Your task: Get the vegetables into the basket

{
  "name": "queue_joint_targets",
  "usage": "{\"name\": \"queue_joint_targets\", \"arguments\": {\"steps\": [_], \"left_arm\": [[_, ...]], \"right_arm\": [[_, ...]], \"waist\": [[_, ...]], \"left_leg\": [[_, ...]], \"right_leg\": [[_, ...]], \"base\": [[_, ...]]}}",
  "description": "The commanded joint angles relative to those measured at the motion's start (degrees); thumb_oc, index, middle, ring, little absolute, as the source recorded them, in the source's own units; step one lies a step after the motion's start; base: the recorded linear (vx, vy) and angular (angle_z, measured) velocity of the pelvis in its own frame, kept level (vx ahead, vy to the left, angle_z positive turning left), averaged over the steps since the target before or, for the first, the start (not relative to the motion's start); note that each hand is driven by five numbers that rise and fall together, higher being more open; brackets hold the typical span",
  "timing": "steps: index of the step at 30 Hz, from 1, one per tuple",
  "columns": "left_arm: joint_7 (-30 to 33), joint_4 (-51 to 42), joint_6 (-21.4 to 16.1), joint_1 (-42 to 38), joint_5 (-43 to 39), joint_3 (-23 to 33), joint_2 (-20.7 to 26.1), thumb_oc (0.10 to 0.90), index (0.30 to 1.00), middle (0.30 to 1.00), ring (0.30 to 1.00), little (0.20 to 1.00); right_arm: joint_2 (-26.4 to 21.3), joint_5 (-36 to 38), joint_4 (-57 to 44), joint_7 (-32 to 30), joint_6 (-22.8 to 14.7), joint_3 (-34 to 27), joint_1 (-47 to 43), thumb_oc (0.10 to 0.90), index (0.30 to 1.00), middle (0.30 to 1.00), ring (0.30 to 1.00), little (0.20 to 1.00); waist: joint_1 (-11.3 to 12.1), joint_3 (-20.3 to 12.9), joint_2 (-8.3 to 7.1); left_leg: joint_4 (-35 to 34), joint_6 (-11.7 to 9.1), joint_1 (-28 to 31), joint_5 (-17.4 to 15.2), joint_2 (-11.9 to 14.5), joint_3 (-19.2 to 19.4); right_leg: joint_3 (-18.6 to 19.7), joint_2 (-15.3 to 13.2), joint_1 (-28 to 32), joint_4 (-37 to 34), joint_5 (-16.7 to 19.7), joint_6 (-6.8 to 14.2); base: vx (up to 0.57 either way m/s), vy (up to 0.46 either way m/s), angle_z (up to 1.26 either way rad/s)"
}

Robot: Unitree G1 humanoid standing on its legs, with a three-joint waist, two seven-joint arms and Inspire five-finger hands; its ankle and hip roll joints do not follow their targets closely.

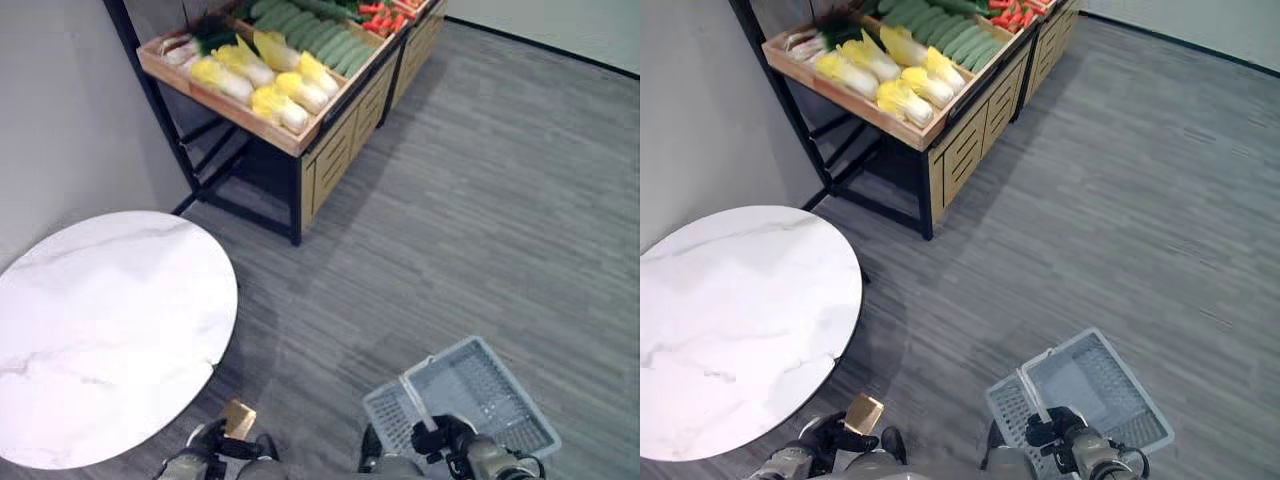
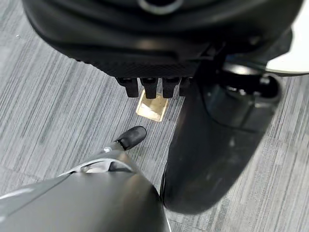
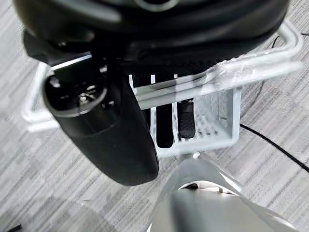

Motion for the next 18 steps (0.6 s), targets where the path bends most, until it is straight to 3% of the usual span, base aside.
{"name": "queue_joint_targets", "arguments": {"steps": [1, 7, 10, 11, 12, 13, 15, 18], "left_arm": [[-0.1, 2.9, 0.3, -1.2, 1.9, -1.8, 1.7, 0.9, 1.0, 1.0, 1.0, 1.0], [0.1, 2.7, 0.6, -1.8, 1.4, -2.5, 1.1, 0.9, 1.0, 1.0, 1.0, 1.0], [-0.2, 2.2, 0.5, -2.7, 0.9, -3.1, 0.7, 0.9, 1.0, 1.0, 1.0, 1.0], [-0.3, 1.8, 0.3, -3.4, -0.1, -3.8, 0.2, 0.9, 1.0, 1.0, 1.0, 1.0], [-0.4, 1.6, -0.1, -3.4, -0.9, -4.7, -0.3, 0.9, 1.0, 1.0, 1.0, 1.0], [-0.2, 1.4, -0.1, -3.7, -1.1, -5.6, -0.5, 0.9, 1.0, 1.0, 1.0, 1.0], [-0.3, 1.3, -0.3, -3.7, -1.2, -5.8, -0.5, 0.9, 1.0, 1.0, 1.0, 1.0], [-0.7, 1.6, -0.5, -2.9, -0.3, -5.7, -0.2, 0.9, 1.0, 1.0, 1.0, 1.0]], "right_arm": [[0.9, 0.6, -0.7, 0.4, -1.5, -0.2, -3.3, 0.4, 0.3, 0.3, 0.3, 0.3], [1.2, 0.3, 0.8, 0.0, -1.3, -0.1, -1.9, 0.4, 0.3, 0.3, 0.3, 0.3], [0.7, 0.9, 0.7, 0.0, -1.5, 0.2, -1.6, 0.4, 0.3, 0.3, 0.3, 0.3], [0.0, 1.3, 0.7, -0.2, -1.5, 0.2, -1.8, 0.4, 0.3, 0.3, 0.3, 0.3], [-0.3, 1.4, 1.0, -0.3, -1.4, 0.2, -1.6, 0.4, 0.3, 0.3, 0.3, 0.3], [-1.1, 0.8, 1.5, -0.4, -1.5, 0.1, -1.8, 0.4, 0.3, 0.3, 0.3, 0.3], [-1.1, 0.6, 1.8, -0.3, -1.4, 0.1, -2.2, 0.4, 0.3, 0.3, 0.3, 0.3], [-0.7, 0.6, 2.5, -0.2, -1.3, -0.8, -1.9, 0.4, 0.3, 0.3, 0.3, 0.3]], "waist": [[-0.7, 0.7, -2.03], [-1.9, 1.5, -0.63], [-1.7, 3.2, -1.28], [-1.0, 3.8, -1.64], [0.2, 3.3, -1.68], [1.2, 3.1, -1.29], [1.2, 3.2, -1.41], [0.8, 2.9, -1.33]], "left_leg": [[3.2, -0.8, -2.3, -3.1, -3.1, -5.6], [2.6, -2.6, -2.1, -1.4, -0.6, -6.8], [12.2, -3.8, -5.4, -2.6, 0.1, -10.2], [12.3, -4.2, -7.3, -2.4, -2.0, -17.0], [7.9, -3.6, -8.8, -2.9, -4.6, -24.6], [5.6, -3.6, -11.1, -0.9, -5.7, -29.5], [7.2, -3.2, -11.0, -2.0, -6.2, -29.5], [6.7, -1.8, -9.3, -2.8, -6.3, -26.6]], "right_leg": [[3.7, -3.6, -0.1, 4.1, -2.8, 3.9], [4.5, -0.8, -1.0, 5.9, -5.6, 1.9], [5.2, 0.3, 0.2, 4.7, -6.1, 0.4], [6.2, 0.5, 0.7, 3.3, -5.6, 0.4], [8.3, 0.7, 0.9, 2.1, -5.4, 0.9], [10.3, 0.9, 0.8, 2.4, -5.4, 1.4], [11.1, 0.5, 0.4, 3.4, -5.9, 1.6], [12.9, -0.5, 0.0, 4.5, -5.8, 2.3]], "base": [[0.05, -0.147, 0.08], [0.03, -0.161, 0.03], [0.02, -0.154, 0.01], [0.1, -0.022, -0.3], [0.16, 0.052, -0.66], [0.17, 0.094, -0.83], [0.08, 0.071, -0.74], [0.08, 0.192, -0.75]]}}
